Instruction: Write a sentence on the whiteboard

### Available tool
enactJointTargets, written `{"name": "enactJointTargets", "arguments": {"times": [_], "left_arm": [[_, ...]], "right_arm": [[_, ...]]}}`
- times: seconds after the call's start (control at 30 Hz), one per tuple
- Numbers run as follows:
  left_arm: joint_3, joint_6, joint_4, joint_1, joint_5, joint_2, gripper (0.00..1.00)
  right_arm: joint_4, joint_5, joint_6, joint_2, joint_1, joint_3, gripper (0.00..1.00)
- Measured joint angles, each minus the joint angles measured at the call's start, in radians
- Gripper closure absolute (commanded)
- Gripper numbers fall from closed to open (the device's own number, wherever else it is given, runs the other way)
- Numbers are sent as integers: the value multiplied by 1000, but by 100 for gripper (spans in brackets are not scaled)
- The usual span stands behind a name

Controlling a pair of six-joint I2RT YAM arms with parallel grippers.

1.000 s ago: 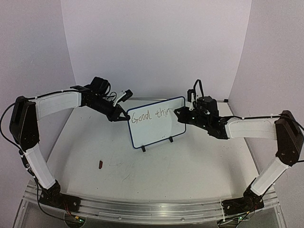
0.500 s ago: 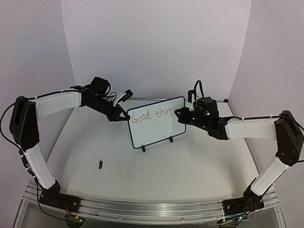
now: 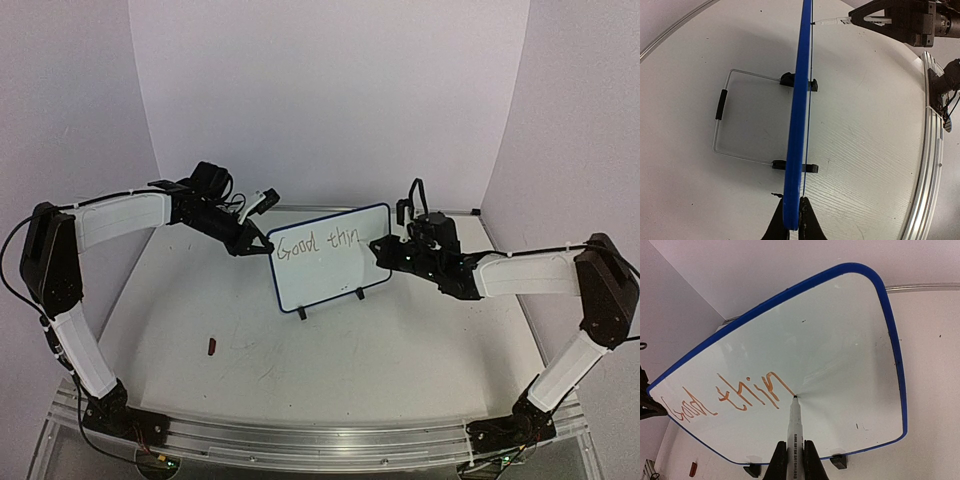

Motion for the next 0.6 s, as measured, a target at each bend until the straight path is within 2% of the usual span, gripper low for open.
{"name": "enactJointTargets", "arguments": {"times": [0.37, 0.6], "left_arm": [[0, 0, 0, 0, -1, 0, 100], [0, 1, 0, 0, -1, 0, 100]], "right_arm": [[-2, -12, -1, -9, 0, -8, 100], [-21, -40, -7, -117, 0, -60, 100]]}}
